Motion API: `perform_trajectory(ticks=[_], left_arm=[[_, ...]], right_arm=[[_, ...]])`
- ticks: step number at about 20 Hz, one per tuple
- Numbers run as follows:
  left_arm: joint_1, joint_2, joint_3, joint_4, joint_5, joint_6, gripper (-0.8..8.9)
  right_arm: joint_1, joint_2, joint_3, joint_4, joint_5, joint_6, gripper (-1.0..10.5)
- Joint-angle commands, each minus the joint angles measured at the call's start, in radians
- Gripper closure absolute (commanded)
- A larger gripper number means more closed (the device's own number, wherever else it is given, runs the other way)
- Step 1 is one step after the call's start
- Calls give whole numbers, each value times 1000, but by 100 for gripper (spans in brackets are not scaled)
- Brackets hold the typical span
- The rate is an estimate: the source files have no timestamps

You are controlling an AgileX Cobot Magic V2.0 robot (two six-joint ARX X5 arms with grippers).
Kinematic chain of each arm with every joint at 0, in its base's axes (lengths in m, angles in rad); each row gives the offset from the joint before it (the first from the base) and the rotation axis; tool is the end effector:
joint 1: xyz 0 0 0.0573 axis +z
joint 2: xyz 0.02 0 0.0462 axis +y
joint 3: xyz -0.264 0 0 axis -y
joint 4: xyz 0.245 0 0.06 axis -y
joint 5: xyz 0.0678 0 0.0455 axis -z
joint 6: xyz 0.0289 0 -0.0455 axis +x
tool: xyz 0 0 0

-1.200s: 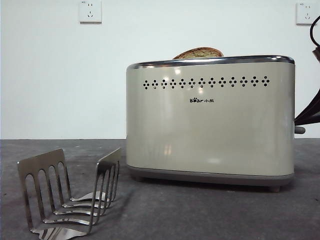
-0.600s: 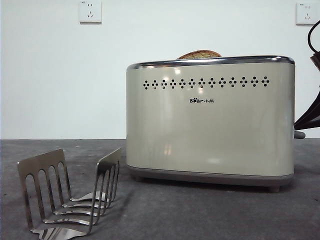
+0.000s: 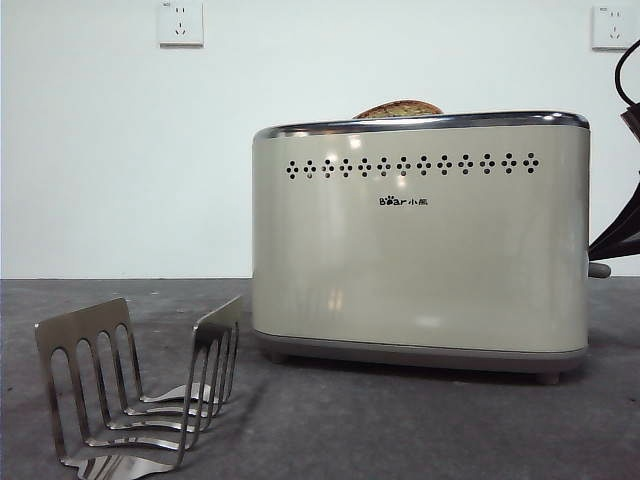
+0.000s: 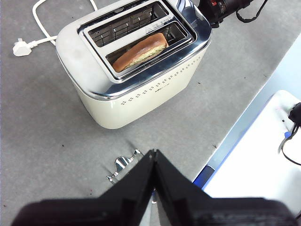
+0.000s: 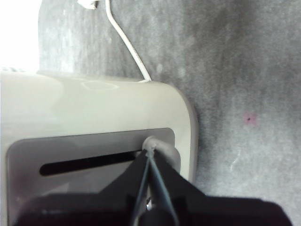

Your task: Pick up a slice of bread from the rack,put the bread on the toaster,press the button

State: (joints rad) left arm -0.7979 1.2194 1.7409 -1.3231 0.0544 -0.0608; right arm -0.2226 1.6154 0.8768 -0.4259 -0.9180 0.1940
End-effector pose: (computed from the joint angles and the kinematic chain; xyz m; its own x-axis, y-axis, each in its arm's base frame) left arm 0.1238 -0.1292 0.4560 0.4460 -0.5352 -0.7174 0.7094 0.7001 -0.0813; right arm 0.2850 -0.0410 0.1682 0.4095 0.7218 -0.5580 0.0038 0.6102 0.7922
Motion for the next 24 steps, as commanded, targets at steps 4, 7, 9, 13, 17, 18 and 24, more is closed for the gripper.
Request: perform_trajectory(ticks=[4,7,9,13,17,18,24], left_arm=[[-1,-2,-7,3,-3,11,822],[-1,-2,-7,3,-3,11,822],[-1,-2,-7,3,-3,10,822],[-1,-2,-7,3,-3,10,822],[-1,-2,-7,3,-3,11,822],[-1,-2,-7,3,-3,12,822],[-1,-2,-7,3,-3,13,822]], right_arm=[[7,32,-40,-36,82,-16,954],[7,5,-29,-38,80,-15,954],[7,-27,-28,-40,80,-11,954],[7,-96,-28,-50,72,-12,954],[7,-182,-27,-48,53,-11,953],[7,-208,-27,-51,53,-11,954],[7,-380,11,-116,35,-13,953]])
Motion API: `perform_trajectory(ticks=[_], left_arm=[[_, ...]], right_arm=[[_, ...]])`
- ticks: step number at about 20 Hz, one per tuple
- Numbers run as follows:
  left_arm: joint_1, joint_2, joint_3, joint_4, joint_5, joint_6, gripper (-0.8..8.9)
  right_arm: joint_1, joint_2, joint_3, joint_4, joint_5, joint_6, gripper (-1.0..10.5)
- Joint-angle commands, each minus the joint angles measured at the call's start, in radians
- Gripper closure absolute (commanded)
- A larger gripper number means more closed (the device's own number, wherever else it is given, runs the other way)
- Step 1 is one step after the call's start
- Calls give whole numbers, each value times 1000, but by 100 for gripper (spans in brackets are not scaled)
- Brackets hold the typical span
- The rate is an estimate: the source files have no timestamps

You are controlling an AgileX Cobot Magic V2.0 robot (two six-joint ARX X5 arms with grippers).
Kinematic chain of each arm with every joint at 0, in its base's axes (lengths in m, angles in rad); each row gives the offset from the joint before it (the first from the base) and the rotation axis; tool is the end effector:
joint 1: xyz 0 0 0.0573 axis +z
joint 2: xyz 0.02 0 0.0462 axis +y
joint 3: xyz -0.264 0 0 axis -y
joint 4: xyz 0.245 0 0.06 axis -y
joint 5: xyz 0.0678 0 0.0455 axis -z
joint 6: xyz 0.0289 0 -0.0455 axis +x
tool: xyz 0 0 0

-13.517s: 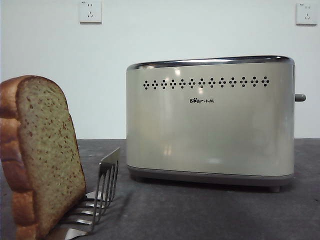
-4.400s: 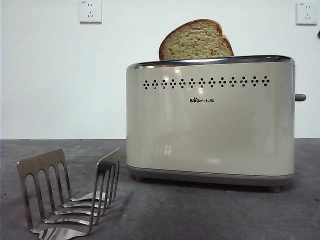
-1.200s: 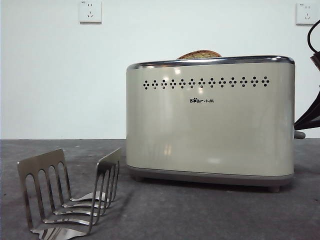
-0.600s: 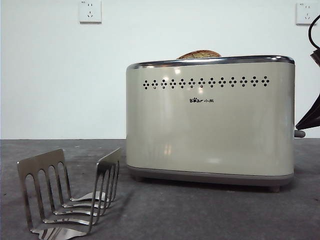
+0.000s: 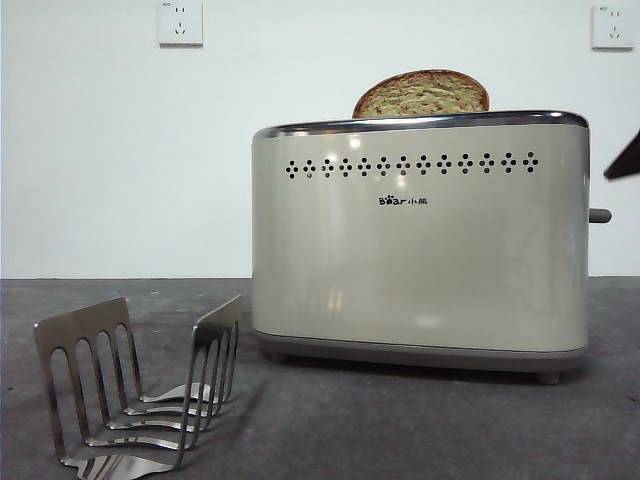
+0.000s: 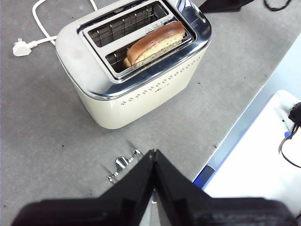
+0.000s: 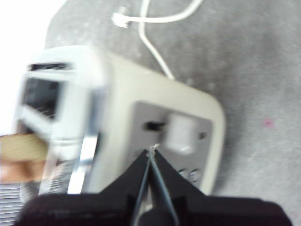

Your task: Pick up a slice of bread from the rack,put the bread on the toaster,press the button

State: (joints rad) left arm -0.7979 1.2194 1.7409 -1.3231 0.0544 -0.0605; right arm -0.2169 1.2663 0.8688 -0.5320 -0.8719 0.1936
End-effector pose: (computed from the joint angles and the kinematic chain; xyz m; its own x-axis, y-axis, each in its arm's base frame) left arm 0.1238 -0.1292 0.4560 0.4460 -0.5352 -0.7174 0.7096 0.7000 -0.0810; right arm 0.2408 -0.0304 0.2466 0.5406 0.6648 -0.5155 -0.1525 0.6801 0.7171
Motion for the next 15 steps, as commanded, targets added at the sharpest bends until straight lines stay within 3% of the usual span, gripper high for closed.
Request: perform_trajectory(ticks=[1,6,12,15], left_arm=[[-1,-2,-7,3,-3,13,822],[-2,-2,-7,3,-2,13,822],[-1,-8,-7,3,-2,14,822],[-1,-23,-7,3,-3,13,822]], right_arm=[[2,-60,38,-29,-11,-13,953],[2,-196,230,-198,19,-47,954],[2,-340,525,-416,330,-121,948],[2,-370,632,-503,430,-122,948]])
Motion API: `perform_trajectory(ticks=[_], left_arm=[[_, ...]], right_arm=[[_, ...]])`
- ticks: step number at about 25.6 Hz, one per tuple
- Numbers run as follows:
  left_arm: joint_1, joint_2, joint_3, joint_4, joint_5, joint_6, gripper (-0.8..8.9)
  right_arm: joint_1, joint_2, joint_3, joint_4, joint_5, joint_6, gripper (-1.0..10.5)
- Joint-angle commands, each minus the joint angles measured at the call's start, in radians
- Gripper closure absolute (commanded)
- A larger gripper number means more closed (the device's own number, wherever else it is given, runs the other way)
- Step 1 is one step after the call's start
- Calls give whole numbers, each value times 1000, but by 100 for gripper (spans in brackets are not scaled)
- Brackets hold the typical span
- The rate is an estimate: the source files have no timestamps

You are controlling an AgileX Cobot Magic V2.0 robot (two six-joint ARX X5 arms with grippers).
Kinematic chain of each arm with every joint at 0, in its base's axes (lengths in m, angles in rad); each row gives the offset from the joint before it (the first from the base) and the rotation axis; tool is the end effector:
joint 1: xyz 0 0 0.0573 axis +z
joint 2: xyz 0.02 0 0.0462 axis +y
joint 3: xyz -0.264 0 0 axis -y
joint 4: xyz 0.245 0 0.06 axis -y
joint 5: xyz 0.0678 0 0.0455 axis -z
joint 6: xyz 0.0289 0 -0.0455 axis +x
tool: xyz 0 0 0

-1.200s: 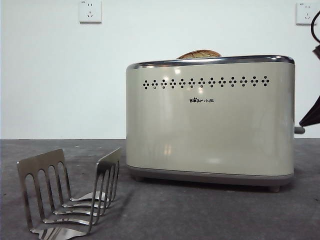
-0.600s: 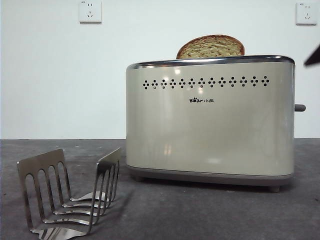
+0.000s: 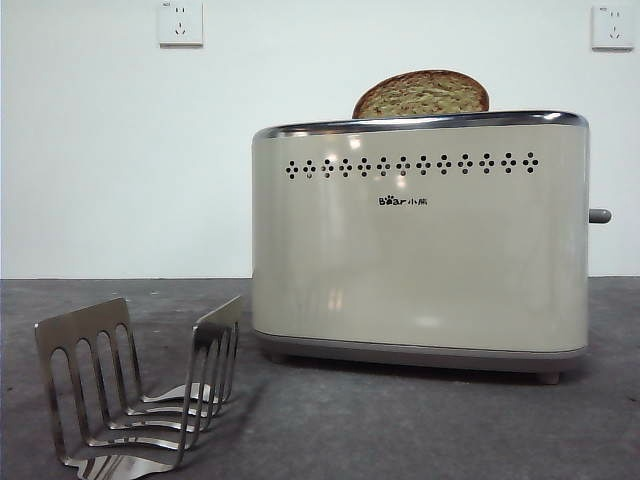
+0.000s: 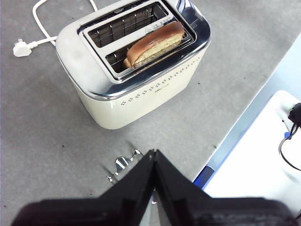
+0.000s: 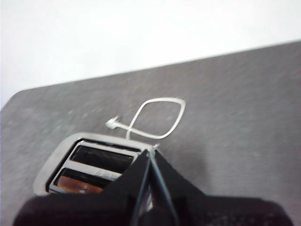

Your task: Pick up a slice of bread from the rack,put the bread on the toaster,press the button

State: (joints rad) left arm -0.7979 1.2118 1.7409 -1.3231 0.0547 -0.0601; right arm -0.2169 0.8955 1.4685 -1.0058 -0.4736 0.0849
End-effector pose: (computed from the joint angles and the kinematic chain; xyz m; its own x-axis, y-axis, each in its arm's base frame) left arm 0.1219 -0.1273 0.4572 0.4496 -0.5393 -0.7121 0.7103 0.6992 -0.0810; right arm 0.1134 -0.0115 0.4536 0.8871 0.2715 -0.3733 -0.1773 0.9471 0.2676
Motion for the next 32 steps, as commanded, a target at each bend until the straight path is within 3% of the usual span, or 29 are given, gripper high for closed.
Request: perform_trajectory(ticks=[1,6,11,19,22,26,32], left_arm=[[-1,-19,-7,3,-3,13,821],[-1,-14,-6,4,-3,12,821],[-1,7,-6,4,-3,12,817],[23,-11,-6,7,-4,16,817],[83,-43,-7,15,-2,142,817],[196,-103,-35,74,14,218,817],[438,-318,-355,481,138,348,817]], right_arm=[[2,1,64,-60,60,-13,948],[2,39,161,-226,177,-19,947],[2,126,172,-367,179,-19,947],[2,268,172,-365,179,-19,947],[2,326,172,-353,180,-19,947],[2,399,172,-330,180,-19,947],[2,494,172,-256,179,-19,946]])
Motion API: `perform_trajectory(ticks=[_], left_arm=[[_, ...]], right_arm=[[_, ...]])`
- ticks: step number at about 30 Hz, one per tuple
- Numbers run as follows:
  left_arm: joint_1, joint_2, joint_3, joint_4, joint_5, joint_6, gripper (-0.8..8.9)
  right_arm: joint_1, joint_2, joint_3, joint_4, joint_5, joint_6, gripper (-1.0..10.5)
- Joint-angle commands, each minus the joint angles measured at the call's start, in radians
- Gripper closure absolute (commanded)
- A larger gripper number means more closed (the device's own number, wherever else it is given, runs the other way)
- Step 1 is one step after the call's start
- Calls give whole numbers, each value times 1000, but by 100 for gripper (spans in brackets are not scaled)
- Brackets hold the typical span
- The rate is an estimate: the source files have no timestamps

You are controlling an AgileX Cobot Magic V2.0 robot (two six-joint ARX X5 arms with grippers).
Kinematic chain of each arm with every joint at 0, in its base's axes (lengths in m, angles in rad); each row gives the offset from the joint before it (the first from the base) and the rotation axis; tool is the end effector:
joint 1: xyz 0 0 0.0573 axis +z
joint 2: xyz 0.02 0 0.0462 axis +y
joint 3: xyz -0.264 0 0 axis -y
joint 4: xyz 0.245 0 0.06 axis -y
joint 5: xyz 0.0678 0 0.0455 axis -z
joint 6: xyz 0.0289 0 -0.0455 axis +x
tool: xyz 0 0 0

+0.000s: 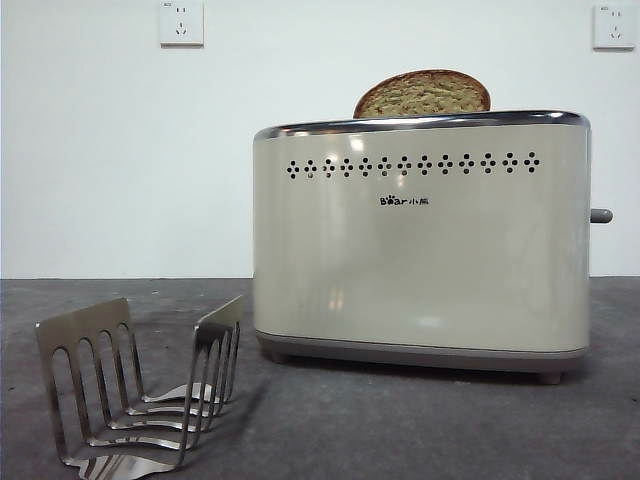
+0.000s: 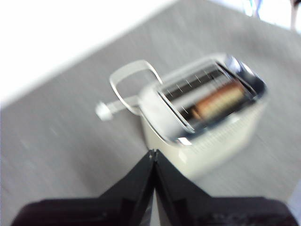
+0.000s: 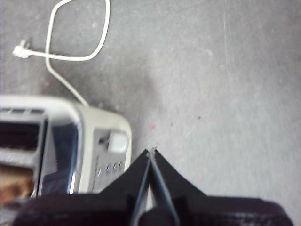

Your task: Pick up a slice of bread from the rack,put the bread on the toaster,press the button

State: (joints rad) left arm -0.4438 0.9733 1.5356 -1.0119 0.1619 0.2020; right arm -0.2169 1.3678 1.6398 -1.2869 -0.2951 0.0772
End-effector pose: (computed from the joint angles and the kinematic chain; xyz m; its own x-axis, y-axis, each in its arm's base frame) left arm 0.1186 -0.0615 0.4613 0.7335 -0.5272 -0.4289 0.6223 0.7747 0.1121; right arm 0.2333 -0.0428 0.4046 0.5557 0.1754 -0.8127 0.1198 0.9504 0.2870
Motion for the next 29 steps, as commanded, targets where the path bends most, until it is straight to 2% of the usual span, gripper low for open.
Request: perform_trajectory(ticks=[1,4,7,12,18,23,29], left_arm=[[129,-127,-238,267,32,91,817],[251,-274,-512,554,32,78,817],[343,-422,-789,784,32,14,817],[438,-615,-1181,999,-13,-112,817],[471,-776,-1429,1012,-9,-185,817],[471,-858,-1497,969,-15,-172,817],[472,-927,-1528,883,-148,-238,817]], right_arm=[[2,36,0,45,1,-11,947],[2,71,0,110,1,-11,947],[1,97,0,184,1,-11,947],[2,125,0,308,1,-11,947],[1,135,0,420,1,-11,946],[1,135,0,461,1,-11,947],[1,135,0,464,1,-11,946]])
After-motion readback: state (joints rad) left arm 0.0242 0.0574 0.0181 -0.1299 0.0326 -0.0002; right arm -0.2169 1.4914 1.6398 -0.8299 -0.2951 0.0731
